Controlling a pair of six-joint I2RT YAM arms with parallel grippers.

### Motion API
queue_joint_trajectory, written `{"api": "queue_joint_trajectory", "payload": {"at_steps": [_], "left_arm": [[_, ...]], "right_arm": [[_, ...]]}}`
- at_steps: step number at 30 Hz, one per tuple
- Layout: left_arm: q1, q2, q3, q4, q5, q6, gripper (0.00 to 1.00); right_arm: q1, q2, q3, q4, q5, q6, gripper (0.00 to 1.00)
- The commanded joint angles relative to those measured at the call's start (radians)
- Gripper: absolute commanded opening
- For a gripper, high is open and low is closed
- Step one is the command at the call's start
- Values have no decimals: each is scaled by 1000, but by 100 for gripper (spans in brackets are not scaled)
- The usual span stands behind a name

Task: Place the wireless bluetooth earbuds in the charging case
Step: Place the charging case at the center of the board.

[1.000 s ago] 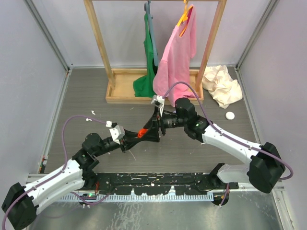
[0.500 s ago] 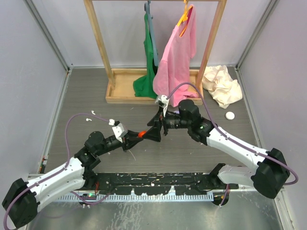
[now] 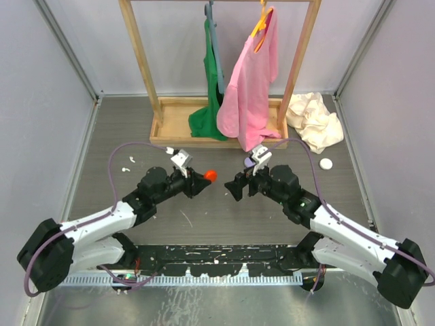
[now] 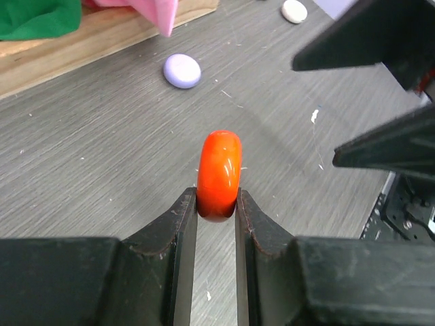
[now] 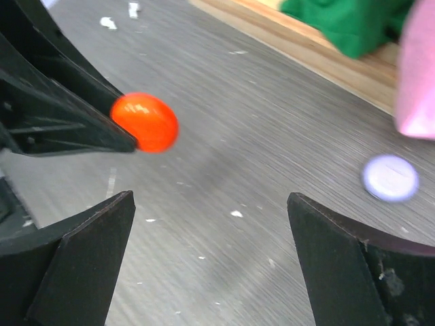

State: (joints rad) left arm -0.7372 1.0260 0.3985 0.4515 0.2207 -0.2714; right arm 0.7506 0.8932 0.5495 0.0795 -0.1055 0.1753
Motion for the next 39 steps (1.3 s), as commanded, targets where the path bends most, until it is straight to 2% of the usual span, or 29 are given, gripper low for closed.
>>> {"api": "queue_joint_trajectory", "payload": {"at_steps": [1,6,14,18,22,27,35,39], "left_arm": [[1,145,113,29,-90,-169,8],[10,357,235,30,-91,-309,8],[29,638,415,41,-100,-460,8],[43,760,489,44,-98,-527,8],[59,856,536,48,-98,-579,10],[74,921,580,16,-104,-602,24],[86,917,585,-71,-139,-588,52],[93,892,575,-114,-139,-583,60]], "right_arm": [[-2,-81,-82,60,295,-35,100],[-2,-153,-186,112,461,-26,100],[-3,-350,-311,176,621,5,100],[-2,-390,-339,186,655,10,100],[-2,-346,-337,198,646,7,100],[-3,-271,-316,203,639,10,100],[-2,-249,-307,199,646,11,100],[-2,-262,-299,180,677,17,100]]}}
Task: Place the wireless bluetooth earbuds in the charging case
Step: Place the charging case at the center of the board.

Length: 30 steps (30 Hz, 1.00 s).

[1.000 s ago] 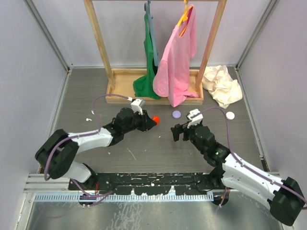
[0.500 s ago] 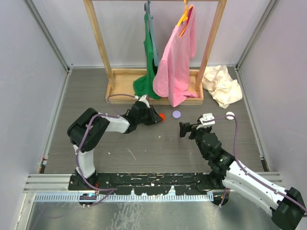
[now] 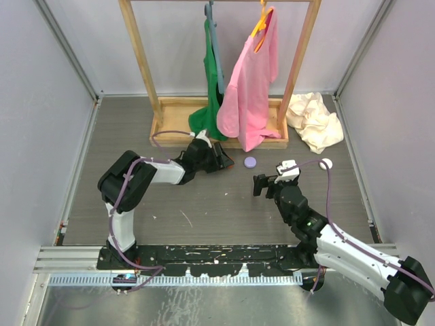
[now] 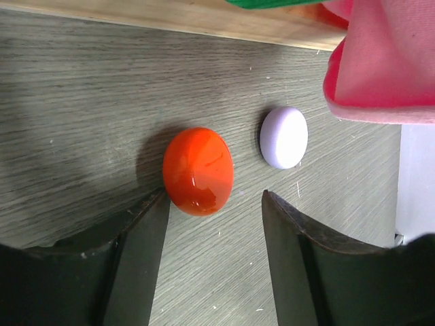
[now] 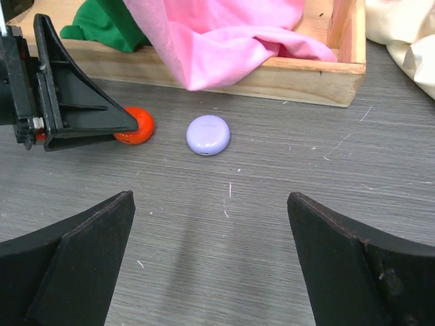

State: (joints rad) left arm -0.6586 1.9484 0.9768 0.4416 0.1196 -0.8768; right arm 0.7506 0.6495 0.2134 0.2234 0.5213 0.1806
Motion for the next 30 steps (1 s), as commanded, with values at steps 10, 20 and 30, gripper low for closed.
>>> {"api": "queue_joint_trajectory", "payload": {"at_steps": [10,20,30], "left_arm": [[44,-193,-120,-229,-103,69,82],[97,-600,-272,-443,-225,217,98],[147,-1045,-423,-600,-383,223,98]], "right_arm": [[-3,27,124,-83,85,33,100],[-10,184,270,-336,315,182,100],[-124,309,385,-431,262,132,100]]}}
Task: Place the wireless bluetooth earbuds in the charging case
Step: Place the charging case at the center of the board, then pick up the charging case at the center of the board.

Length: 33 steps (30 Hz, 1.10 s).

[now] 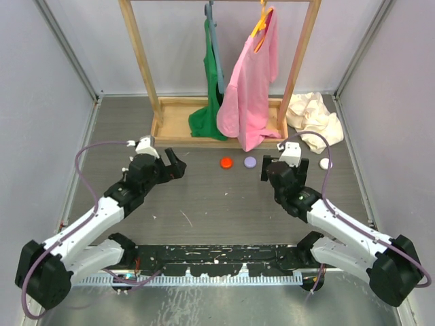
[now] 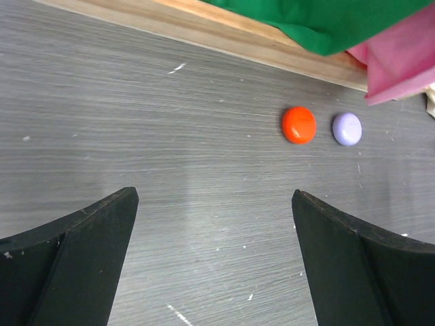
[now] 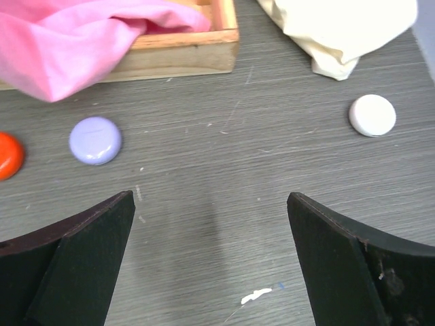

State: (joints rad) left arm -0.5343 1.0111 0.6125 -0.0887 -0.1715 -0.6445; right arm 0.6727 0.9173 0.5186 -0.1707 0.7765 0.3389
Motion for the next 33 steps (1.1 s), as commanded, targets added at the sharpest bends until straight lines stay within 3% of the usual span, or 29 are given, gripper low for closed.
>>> {"api": "queue_joint_trajectory", "payload": {"at_steps": [1,8,14,22,26,33], "left_arm": [[26,-134,-79,-65,-92,-14,98],[22,-250,-148,-69,-136,28,98],[-41,-304,-194,-13,-184,117,98],[-121,-343,-195,-49,-373,101,98],[-145,-366,-207,-33,-380,116,98],[-175,-388,-217,-13,-391,136,98]], "right_arm": [[-57,49,86,-39,11,-38,100],[-247,71,89,8,-37,-74,100],[-536,177,137,12,-309,-41,100],[-700,346,195,80,-366,-15,100],[-753,431,227,116,-402,-38,100],[-916,570,324,160,-606,-95,100]]}}
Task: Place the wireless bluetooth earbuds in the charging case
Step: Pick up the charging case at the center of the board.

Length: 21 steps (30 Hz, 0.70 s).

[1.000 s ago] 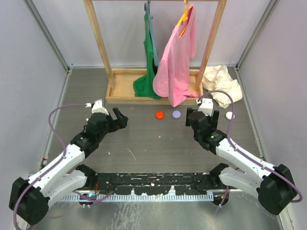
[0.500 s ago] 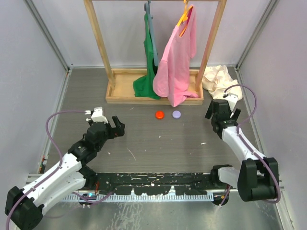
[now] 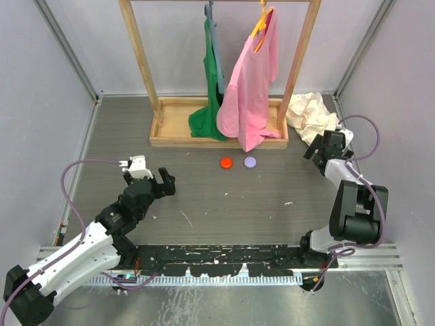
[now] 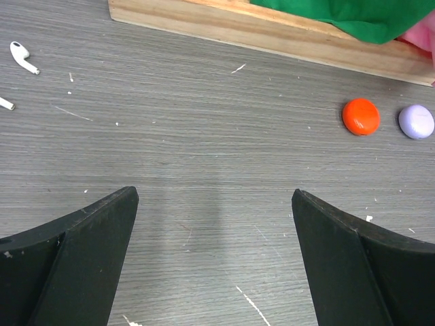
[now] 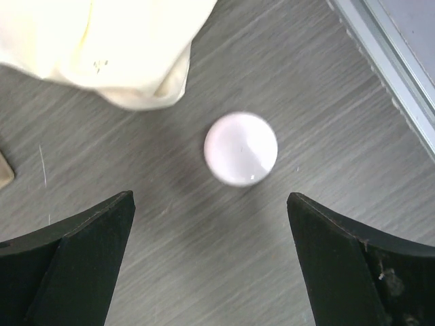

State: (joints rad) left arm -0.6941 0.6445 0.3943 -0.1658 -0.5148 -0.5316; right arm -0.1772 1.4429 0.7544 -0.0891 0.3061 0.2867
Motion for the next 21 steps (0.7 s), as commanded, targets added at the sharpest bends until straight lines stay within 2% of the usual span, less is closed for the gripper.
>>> {"api": "queue_joint_trajectory", "payload": {"at_steps": [1,5,8,14,21], "left_arm": [[-16,-23,1,67,-48,24,98],[-24,-28,-3,82,-37,33,98],[-27,-30,-8,97,-20,42,98],[-27,-34,-14,110,-4,50,98],[-27,-44,-14,106,-3,48,98]], "right_arm": [[-87,65,108,73,-162,-48,100],[-166,150,177,62,-289,-100,100],[-188,214,229,11,-337,-178,100],[-226,309,272,-32,-461,-229,100],[-227,329,291,-102,-490,-217,92]]}}
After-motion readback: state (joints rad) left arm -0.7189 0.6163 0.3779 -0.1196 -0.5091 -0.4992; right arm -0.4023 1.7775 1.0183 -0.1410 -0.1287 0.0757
